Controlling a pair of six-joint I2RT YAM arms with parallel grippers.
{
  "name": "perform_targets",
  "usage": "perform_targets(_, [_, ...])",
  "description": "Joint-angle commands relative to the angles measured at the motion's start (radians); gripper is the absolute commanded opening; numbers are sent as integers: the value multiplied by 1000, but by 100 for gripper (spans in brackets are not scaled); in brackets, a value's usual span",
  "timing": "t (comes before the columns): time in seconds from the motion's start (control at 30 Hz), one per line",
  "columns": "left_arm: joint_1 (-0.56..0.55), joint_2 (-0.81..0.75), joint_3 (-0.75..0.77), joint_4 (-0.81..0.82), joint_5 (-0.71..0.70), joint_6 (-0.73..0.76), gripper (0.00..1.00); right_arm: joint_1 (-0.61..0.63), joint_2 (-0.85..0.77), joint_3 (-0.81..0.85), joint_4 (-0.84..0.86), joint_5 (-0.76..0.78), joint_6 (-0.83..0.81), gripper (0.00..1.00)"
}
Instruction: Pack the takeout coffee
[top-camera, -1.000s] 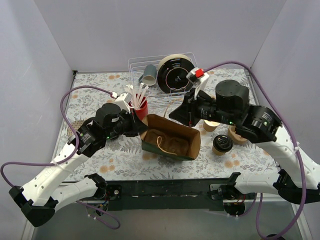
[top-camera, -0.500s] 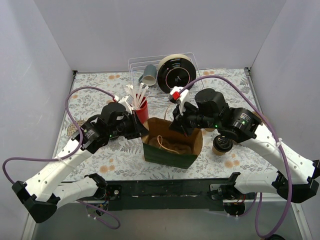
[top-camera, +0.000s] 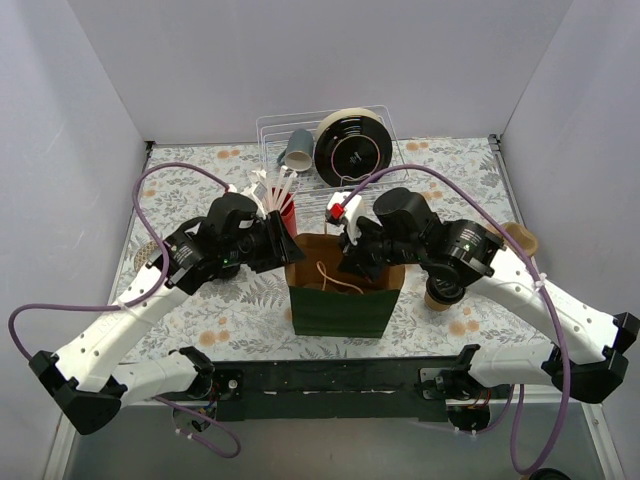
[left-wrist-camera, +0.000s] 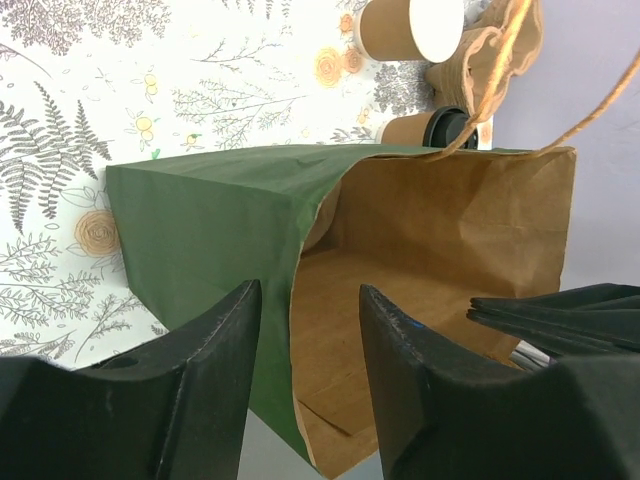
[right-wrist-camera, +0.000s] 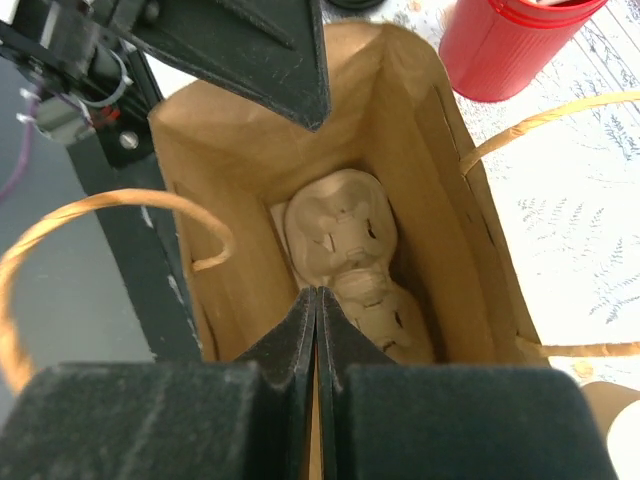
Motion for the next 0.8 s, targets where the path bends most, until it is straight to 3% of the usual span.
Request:
perform_targets(0.0, [1,29,32,-33,-6,-4,43,5,28,-14,1,19,-82,4])
perform_targets(0.07, [1,35,29,-32,-3,5,38,7,27,-48,36,52,-125,4])
perform_targets(0.1, [1,41,27,-27,0,8,27,5,22,-65,83,56,-146,4])
perform_targets(0.23, [1,50,29,-18,-13,8,6,5,25,-134,168,48,-238,3])
perform_targets(0.3, [1,55,41,-10,-15,10,0,5,39,-151,187,31,-292,2])
perform_targets(0.77, [2,55,19,14,23,-13,0,-10,123,-255,177,-61,-501,1])
